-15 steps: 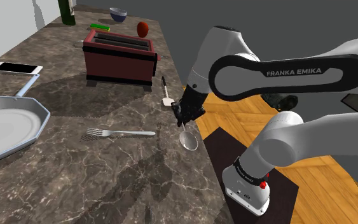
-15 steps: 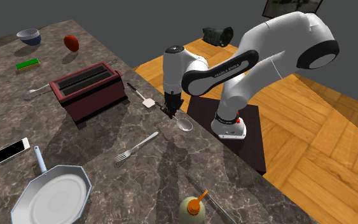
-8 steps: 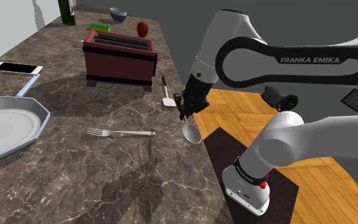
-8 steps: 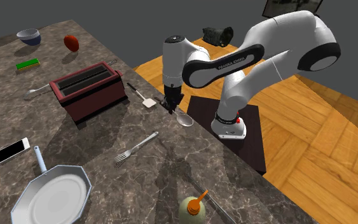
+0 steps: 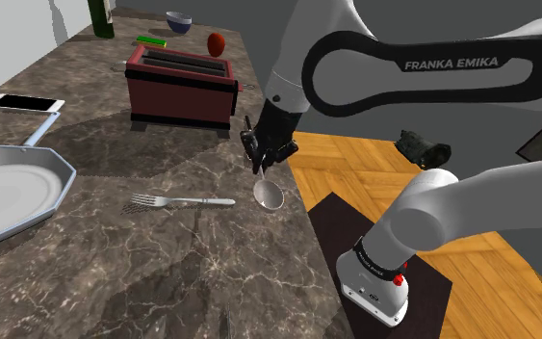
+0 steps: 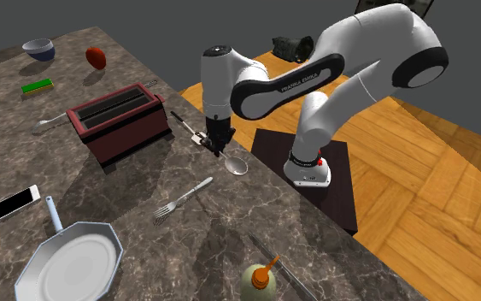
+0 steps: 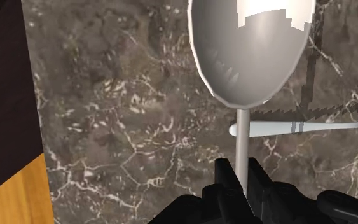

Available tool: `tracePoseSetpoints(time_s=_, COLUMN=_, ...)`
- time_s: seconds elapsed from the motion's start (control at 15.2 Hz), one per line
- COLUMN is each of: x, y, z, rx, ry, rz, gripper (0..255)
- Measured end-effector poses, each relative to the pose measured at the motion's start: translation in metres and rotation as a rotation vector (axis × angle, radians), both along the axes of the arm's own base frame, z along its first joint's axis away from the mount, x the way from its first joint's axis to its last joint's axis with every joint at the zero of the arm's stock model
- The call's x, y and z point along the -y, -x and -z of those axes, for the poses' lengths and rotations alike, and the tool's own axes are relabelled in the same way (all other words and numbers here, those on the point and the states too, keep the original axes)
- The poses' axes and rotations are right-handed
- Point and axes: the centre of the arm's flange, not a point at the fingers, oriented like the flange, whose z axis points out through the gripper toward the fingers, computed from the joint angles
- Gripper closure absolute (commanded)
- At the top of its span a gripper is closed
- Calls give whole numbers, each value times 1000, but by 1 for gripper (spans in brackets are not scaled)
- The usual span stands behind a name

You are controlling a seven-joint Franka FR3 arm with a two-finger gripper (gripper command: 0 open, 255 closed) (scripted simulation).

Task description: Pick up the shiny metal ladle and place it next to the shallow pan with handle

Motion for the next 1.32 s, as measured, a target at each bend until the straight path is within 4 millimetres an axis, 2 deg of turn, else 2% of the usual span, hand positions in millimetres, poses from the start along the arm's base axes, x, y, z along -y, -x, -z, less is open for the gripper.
tracePoseSetpoints(time_s=0.4, x=-64, y=-46, z=6, rx=-1, ry=0, rz=-1, gripper=255)
tracePoseSetpoints(time_s=0.86, x=-133, y=-99, z=-2, rx=-2, ry=1, rz=-2, gripper=255)
tracePoseSetpoints(time_s=0.99, x=-141, y=-104, z=6, rx=-1, ry=0, rz=0, gripper=255)
tracePoseSetpoints(time_s=1.32, x=-144, y=-108, z=32, rx=-1, ry=-2, rz=0, gripper=255)
